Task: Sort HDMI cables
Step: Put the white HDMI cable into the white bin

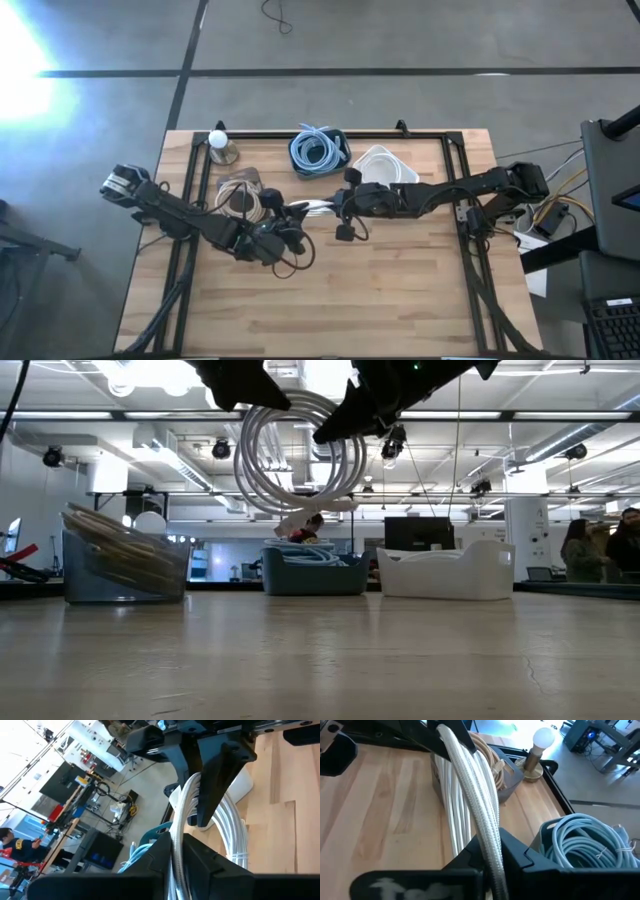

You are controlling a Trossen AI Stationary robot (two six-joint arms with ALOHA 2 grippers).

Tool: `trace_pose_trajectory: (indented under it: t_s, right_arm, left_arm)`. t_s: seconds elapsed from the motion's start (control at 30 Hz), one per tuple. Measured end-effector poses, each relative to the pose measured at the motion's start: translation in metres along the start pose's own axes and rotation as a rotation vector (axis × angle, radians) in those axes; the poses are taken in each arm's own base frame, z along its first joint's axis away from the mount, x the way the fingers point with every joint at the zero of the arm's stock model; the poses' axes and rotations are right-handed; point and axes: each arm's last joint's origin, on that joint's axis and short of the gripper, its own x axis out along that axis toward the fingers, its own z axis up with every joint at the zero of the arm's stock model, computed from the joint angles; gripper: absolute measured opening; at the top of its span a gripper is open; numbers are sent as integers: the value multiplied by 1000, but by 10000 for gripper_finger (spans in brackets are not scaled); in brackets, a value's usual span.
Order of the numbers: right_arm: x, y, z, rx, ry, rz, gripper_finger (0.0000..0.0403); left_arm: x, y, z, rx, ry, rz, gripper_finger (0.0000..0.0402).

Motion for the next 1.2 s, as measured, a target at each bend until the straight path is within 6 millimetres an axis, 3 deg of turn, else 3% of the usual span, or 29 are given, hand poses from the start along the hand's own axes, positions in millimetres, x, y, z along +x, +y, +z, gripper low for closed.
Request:
trace_pose_trajectory:
  t_s: [0.3,0.43,0.67,0.8,1.03,1.2]
  right_arm:
    - [1,-3,-3,54,29,-12,20]
    - [-1,-8,-7,74,76,-113,20]
    - [-31,-25,-3,123,180,-352,20]
    - [-54,-43,-7,178,251,-446,20]
    - [-102,-96,-24,446,395,-561,20]
    - [-108,-122,-48,607,448,-575,20]
  left_arm:
    - [1,0,-4,-33,23,-7,93]
    - [2,0,-5,-40,29,1,114]
    - [2,0,-5,-40,29,5,125]
    - [2,0,-5,-41,30,6,126]
    - [3,1,-5,-45,30,7,126]
    - [4,1,-5,-47,33,11,126]
